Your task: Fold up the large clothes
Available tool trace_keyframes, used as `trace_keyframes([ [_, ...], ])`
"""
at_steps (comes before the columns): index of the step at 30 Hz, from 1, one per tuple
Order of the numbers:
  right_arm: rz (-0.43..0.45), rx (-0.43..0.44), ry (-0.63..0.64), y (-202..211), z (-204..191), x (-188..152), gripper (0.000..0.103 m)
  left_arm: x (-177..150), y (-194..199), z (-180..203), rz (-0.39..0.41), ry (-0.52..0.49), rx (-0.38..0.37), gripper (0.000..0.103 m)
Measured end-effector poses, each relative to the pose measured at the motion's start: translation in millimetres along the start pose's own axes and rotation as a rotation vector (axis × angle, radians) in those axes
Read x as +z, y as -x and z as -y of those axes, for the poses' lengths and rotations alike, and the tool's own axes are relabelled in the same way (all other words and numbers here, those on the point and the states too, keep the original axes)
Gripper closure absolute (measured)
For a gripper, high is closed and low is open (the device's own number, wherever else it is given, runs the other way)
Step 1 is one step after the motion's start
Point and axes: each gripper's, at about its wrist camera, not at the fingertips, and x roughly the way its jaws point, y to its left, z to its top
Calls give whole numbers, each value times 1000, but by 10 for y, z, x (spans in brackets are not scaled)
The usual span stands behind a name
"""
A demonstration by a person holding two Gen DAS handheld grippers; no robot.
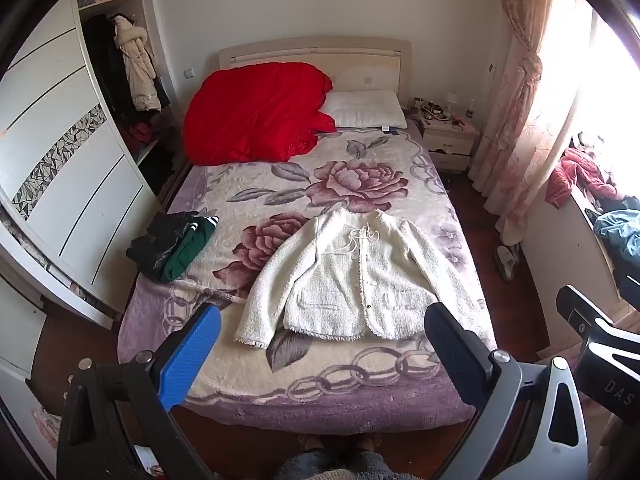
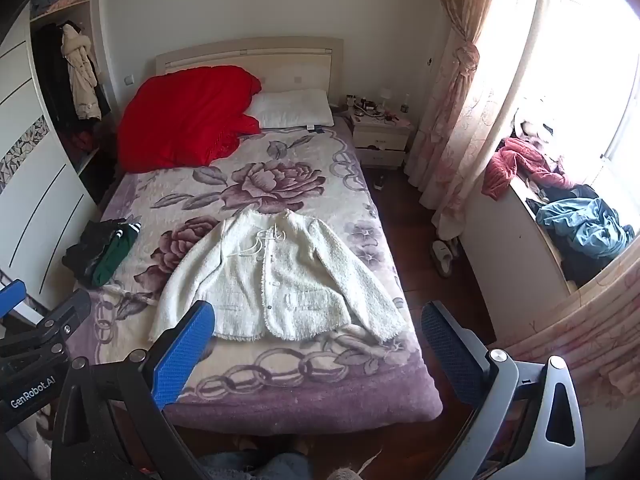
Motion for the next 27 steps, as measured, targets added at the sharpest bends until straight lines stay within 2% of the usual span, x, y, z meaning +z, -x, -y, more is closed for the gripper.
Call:
trace_keyframes([
  [7, 1, 14, -9, 17, 3, 5, 0, 22, -27, 25, 2, 6, -2, 0],
  [16, 3, 26, -10, 24, -30, -8, 0, 158, 141, -24, 14, 15, -1, 0],
  [27, 9, 27, -7, 60, -46, 13, 0, 142, 215, -107, 35, 28, -10, 0],
])
